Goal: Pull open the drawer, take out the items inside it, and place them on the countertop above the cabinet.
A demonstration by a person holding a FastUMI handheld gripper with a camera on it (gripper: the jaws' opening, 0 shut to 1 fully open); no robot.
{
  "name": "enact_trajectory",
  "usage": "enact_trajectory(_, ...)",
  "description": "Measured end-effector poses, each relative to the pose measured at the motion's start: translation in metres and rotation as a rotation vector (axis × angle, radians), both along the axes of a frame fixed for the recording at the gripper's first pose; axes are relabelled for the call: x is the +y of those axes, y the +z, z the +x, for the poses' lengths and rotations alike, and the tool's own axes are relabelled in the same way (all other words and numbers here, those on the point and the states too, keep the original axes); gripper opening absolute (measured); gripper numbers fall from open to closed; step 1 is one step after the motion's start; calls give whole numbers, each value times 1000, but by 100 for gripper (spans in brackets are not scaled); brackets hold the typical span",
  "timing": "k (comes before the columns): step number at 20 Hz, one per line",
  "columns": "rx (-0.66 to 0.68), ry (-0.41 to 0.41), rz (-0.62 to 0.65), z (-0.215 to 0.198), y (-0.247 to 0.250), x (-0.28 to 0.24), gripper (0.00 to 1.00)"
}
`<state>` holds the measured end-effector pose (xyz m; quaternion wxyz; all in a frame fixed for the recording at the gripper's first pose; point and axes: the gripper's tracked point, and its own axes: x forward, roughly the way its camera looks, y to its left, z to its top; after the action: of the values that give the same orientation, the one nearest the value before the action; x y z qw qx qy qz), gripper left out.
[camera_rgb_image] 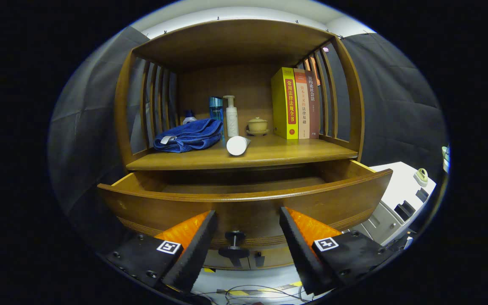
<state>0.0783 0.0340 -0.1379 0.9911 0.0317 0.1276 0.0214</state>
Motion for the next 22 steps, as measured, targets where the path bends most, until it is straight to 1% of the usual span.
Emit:
enact_trajectory(8,-21,-2,3,51,6,1,99)
enact_trajectory(13,-16,-5,-14,75,6,1,99)
enact_trajectory(16,-13,-5,-15,83,5,2,99)
enact_trajectory(22,-17,-2,-23,82,6,2,99)
